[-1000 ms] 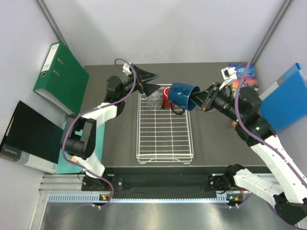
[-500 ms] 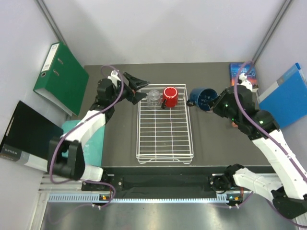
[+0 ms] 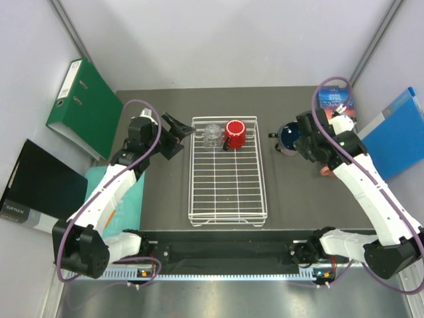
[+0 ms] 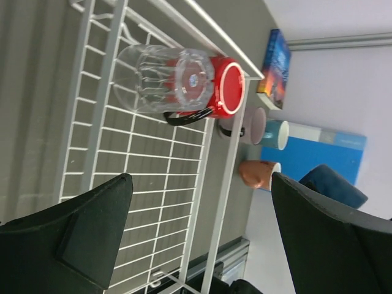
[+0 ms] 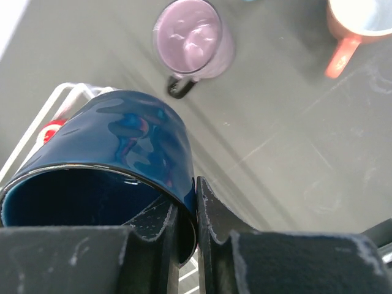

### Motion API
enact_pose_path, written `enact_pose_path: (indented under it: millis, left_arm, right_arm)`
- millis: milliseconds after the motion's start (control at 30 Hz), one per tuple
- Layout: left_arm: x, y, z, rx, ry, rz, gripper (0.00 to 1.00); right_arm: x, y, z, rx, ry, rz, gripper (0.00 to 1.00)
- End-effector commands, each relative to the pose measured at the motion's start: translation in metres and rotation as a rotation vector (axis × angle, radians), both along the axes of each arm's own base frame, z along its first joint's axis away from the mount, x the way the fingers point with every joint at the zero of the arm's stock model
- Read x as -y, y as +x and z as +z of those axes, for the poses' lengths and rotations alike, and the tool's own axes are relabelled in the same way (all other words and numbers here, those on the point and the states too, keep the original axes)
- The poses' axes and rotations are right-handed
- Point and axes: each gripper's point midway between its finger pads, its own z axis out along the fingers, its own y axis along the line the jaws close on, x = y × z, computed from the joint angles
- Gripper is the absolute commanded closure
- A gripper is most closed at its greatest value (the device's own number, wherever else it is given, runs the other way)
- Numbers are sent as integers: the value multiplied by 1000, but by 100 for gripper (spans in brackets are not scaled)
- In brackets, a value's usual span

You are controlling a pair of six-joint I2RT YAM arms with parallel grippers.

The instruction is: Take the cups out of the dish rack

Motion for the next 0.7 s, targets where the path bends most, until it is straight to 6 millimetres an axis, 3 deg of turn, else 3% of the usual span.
enact_pose_path:
  millis: [0,233,433,667]
  left_arm:
    - [-8,-15,-2,4,73,-10,1]
    - [-15,-32,-19,-36,131,-27,1]
    - [-13,-34,-29,-65,116,-28,1]
    - [-14,-34,-32,-74,122,-20,1]
  right_arm:
    - [9,23,-14,14,0,32,100]
    - [41,22,-53,-88,-113,168,100]
    - [47,18,-93,-205,-134,225,100]
    - [50,30,-112,-230,-126,189,100]
